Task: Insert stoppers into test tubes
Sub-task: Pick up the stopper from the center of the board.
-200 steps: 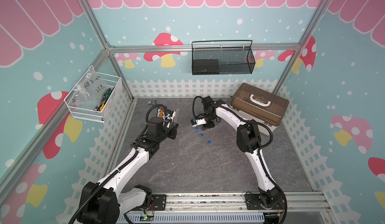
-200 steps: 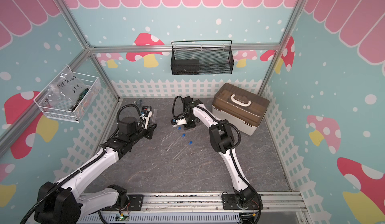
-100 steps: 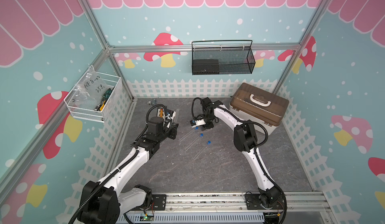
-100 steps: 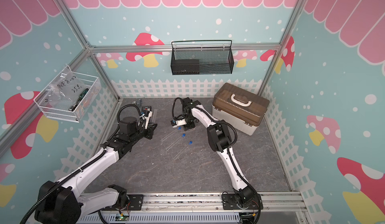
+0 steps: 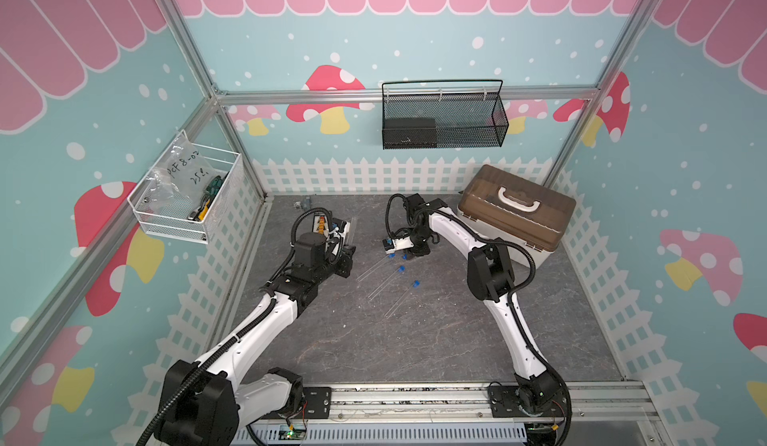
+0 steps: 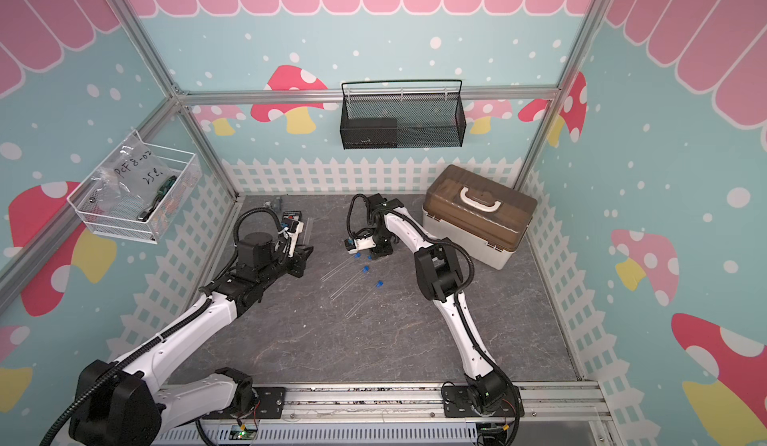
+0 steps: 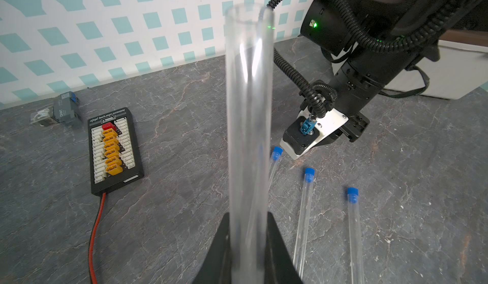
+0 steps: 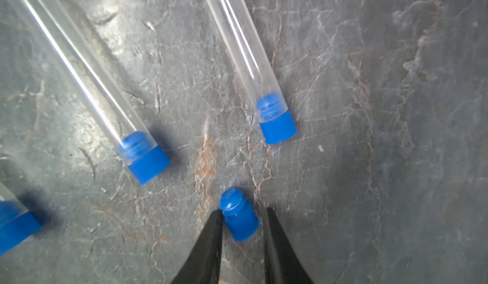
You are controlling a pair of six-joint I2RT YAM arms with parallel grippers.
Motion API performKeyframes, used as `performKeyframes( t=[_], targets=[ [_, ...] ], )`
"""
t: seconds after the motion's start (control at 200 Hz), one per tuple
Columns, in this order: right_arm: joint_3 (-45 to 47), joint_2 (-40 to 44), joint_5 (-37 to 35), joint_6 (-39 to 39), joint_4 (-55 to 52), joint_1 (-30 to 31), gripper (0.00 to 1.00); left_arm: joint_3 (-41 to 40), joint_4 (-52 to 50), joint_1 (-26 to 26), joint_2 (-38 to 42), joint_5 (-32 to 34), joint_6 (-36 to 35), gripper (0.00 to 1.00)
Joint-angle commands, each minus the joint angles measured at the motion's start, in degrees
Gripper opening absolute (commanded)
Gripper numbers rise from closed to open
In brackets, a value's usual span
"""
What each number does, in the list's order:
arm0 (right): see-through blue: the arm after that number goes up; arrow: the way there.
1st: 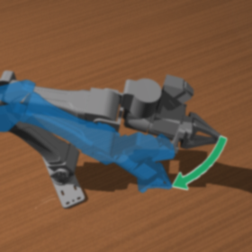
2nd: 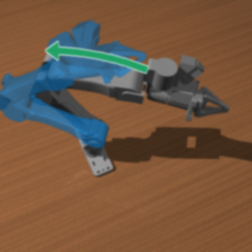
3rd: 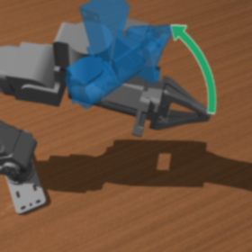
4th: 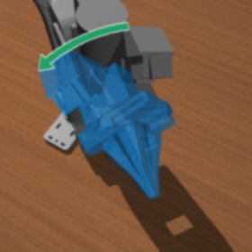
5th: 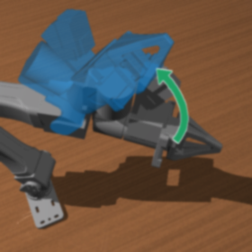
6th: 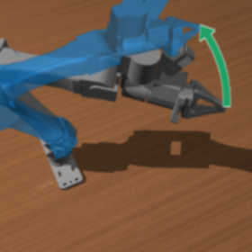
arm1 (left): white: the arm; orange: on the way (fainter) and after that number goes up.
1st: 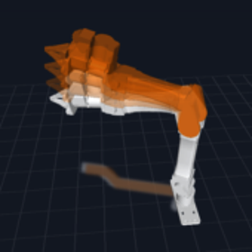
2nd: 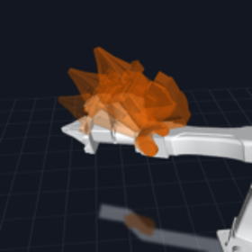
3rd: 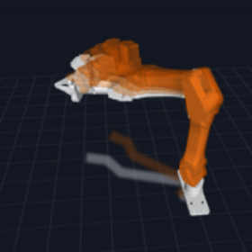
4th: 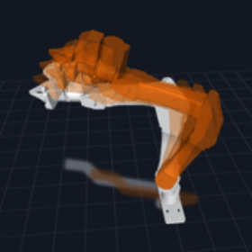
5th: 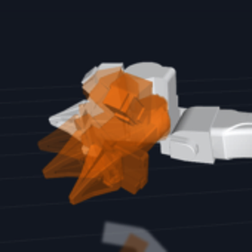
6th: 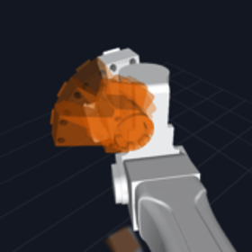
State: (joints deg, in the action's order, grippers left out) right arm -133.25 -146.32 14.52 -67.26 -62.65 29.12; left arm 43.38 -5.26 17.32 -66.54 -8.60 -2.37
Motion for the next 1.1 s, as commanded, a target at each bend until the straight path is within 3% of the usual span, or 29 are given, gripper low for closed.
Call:
performKeyframes(
  t=[0.0,0.71,1.096],
  targets=[
    [0.92,-0.96,0.35,-1.09,-2.05,-0.18,0.25,-0.84,0.74,-0.44,-0.08,0.09,-0.85,0.0],
    [2.5,0.4,2.11,-1.38,-1.41,0.03,0.16,-0.84,0.6,-0.38,-0.17,0.28,-1.58,0.0],
    [3.17,2.84,3.71,2.13,-1.41,-0.14,0.14,-0.88,0.36,-0.41,-0.03,0.25,-1.91,0.0]
  ],
)
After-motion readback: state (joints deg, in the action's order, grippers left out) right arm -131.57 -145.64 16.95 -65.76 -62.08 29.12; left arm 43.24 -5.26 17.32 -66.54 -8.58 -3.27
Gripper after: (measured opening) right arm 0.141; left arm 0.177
